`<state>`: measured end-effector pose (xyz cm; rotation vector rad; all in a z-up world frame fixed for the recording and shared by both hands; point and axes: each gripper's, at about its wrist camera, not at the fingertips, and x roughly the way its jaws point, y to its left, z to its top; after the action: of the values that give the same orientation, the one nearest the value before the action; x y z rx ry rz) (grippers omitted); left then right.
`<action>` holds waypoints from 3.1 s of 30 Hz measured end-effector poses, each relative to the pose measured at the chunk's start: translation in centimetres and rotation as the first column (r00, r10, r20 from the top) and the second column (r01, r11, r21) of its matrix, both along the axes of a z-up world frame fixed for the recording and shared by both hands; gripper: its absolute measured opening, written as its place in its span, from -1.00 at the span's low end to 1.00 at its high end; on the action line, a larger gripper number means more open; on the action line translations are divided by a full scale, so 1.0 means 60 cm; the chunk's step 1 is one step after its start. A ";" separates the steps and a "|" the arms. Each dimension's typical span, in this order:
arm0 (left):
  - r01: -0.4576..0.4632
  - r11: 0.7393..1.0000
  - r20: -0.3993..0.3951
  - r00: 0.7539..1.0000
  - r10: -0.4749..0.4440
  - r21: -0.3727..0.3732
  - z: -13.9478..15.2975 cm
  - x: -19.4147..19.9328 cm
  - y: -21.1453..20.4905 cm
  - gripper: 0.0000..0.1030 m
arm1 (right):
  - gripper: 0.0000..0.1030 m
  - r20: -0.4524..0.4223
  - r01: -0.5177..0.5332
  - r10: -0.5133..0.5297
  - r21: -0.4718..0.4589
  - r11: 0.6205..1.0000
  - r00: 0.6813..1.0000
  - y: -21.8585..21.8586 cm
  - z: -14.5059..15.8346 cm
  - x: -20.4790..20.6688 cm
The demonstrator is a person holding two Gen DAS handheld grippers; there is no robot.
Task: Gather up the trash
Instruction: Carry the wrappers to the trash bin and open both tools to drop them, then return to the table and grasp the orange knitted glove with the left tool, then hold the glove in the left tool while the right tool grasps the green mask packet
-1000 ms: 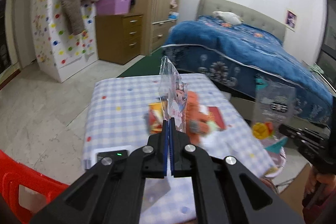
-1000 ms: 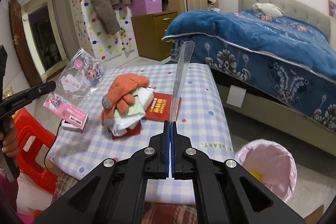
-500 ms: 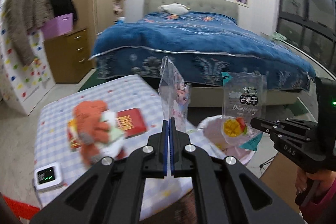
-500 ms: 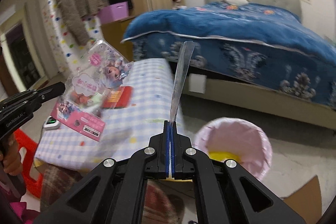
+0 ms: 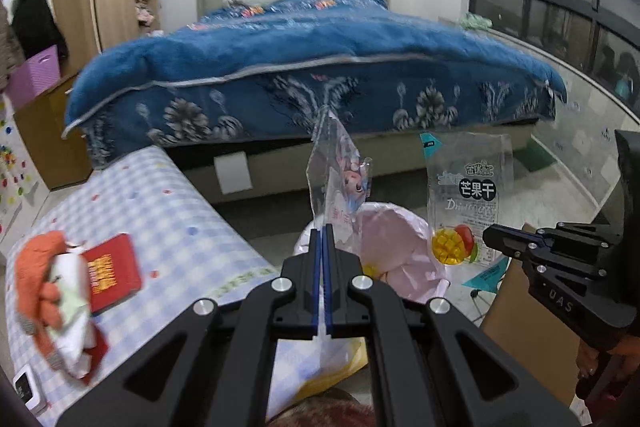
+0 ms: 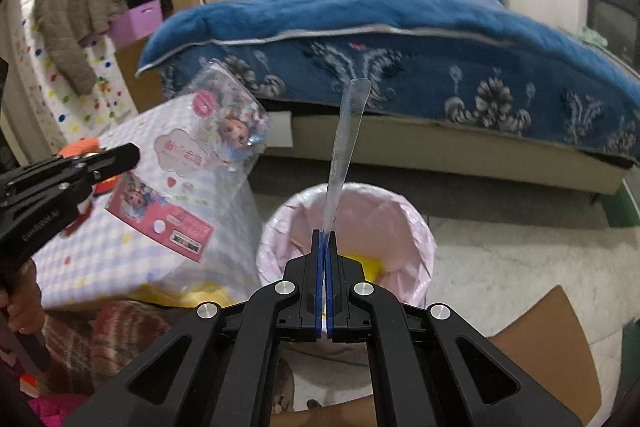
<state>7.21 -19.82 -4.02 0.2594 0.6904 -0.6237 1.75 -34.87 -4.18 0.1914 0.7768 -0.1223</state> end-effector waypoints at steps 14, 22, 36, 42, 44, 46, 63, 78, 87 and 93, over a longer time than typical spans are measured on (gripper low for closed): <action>0.044 0.997 -0.060 0.997 -0.040 0.060 -0.070 0.075 -0.106 -1.00 | -0.95 -0.102 0.027 -0.025 0.023 0.999 0.995 -0.057 -0.089 0.076; 0.033 0.997 -0.088 0.996 -0.027 0.071 -0.087 0.102 -0.108 -0.40 | -0.42 -0.153 0.051 -0.045 0.032 0.998 0.987 -0.082 -0.135 0.104; -0.162 0.985 -0.092 0.982 0.166 0.053 -0.027 0.039 0.094 -0.40 | -0.37 -0.022 0.011 -0.010 0.084 0.996 1.000 -0.017 -0.015 0.035; -0.253 0.967 -0.064 0.965 0.255 0.035 0.000 0.004 0.185 -0.16 | -0.31 0.025 -0.100 0.099 0.063 0.993 0.995 0.067 0.030 0.034; -0.304 0.952 -0.054 0.951 0.305 0.029 0.008 -0.004 0.227 -0.09 | -0.31 0.029 -0.145 0.144 0.052 0.988 0.989 0.096 0.039 0.037; -0.357 0.934 -0.045 0.933 0.358 0.024 0.015 -0.010 0.267 0.02 | -0.30 0.031 -0.199 0.198 0.032 0.979 0.980 0.136 0.051 0.043; -0.599 0.800 -0.061 0.800 0.596 -0.039 0.037 0.001 0.487 0.49 | 0.11 0.065 -0.386 0.388 -0.050 0.921 0.919 0.331 0.103 0.115; -0.551 0.835 -0.101 0.831 0.547 -0.015 0.015 0.126 0.439 0.44 | 0.11 0.040 -0.345 0.347 -0.039 0.938 0.937 0.311 0.077 0.179; -0.537 0.843 -0.199 0.827 0.526 0.000 -0.026 0.196 0.436 -0.14 | 0.11 0.030 -0.336 0.336 -0.019 0.942 0.941 0.296 0.063 0.201; -0.514 0.857 -0.088 0.857 0.509 -0.050 0.025 0.167 0.428 -0.66 | 0.11 0.035 -0.331 0.332 -0.027 0.943 0.943 0.292 0.068 0.194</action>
<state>17.24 5.86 -2.50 -0.0216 0.7660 -0.1436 13.37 -17.35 -0.13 0.0407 0.7577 0.1924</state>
